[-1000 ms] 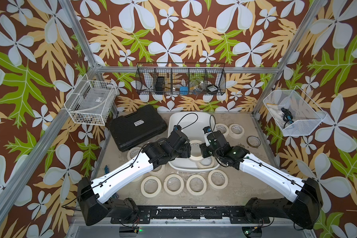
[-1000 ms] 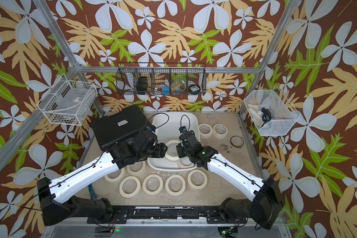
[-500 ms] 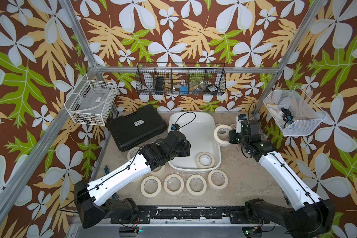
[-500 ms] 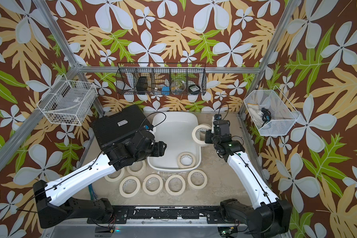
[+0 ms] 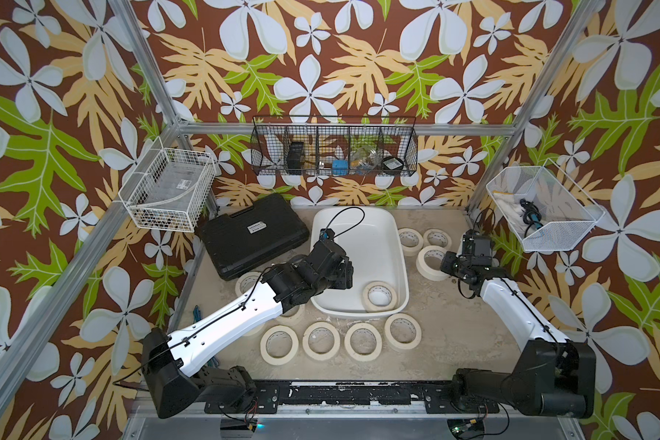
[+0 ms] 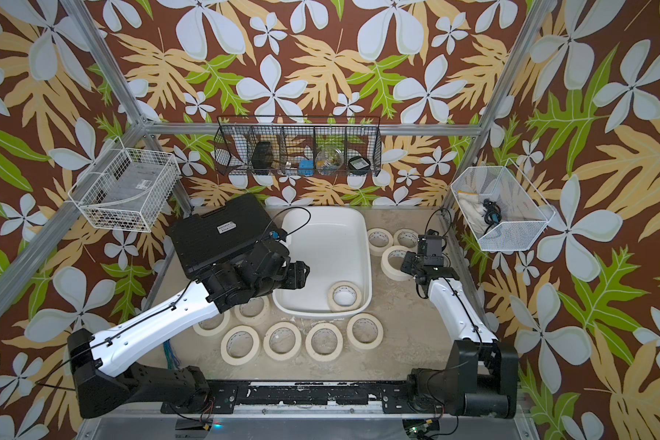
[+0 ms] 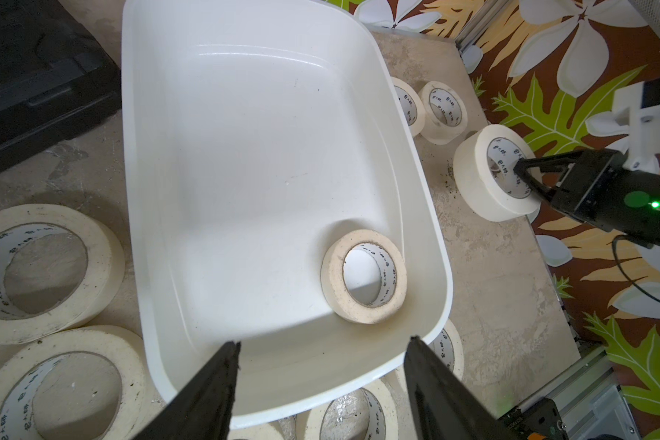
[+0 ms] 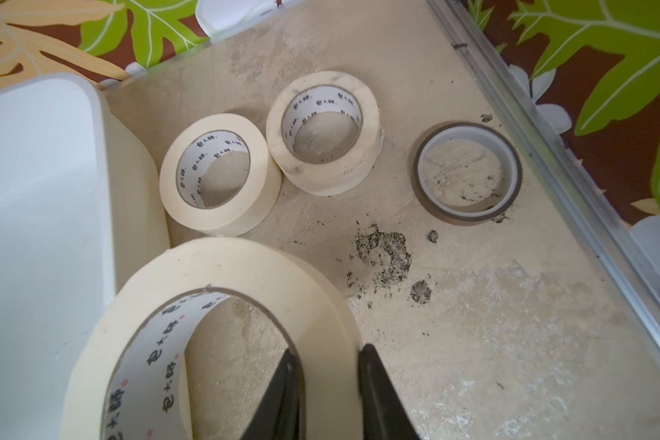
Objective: Take out the art tape in the storage box
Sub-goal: Place the art tape at the center of the board.
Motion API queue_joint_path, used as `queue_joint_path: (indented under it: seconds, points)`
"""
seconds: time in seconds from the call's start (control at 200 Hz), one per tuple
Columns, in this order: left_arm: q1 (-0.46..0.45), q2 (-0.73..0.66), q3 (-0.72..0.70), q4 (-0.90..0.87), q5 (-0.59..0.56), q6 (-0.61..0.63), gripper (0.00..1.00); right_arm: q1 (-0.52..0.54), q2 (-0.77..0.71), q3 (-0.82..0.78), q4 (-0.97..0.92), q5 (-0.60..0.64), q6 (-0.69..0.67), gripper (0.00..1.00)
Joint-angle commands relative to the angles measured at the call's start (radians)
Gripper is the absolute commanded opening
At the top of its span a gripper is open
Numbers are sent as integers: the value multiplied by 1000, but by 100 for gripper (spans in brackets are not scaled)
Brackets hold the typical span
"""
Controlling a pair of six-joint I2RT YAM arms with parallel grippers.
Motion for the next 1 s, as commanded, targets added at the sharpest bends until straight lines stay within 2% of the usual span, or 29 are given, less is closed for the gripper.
queue_joint_path:
  seconds: [0.0,0.405,0.821,0.996]
  points:
    - [4,6,5,2,4,7,72,-1,58,0,73,-23,19,8]
    - [6,51,3,13,24,6,72,5,208,-38,137,-74,30,9]
    - [6,76,5,9,42,1,72,114,313,-26,159,19,26,10]
    - [6,78,4,9,38,-1,72,118,309,-28,160,24,31,19]
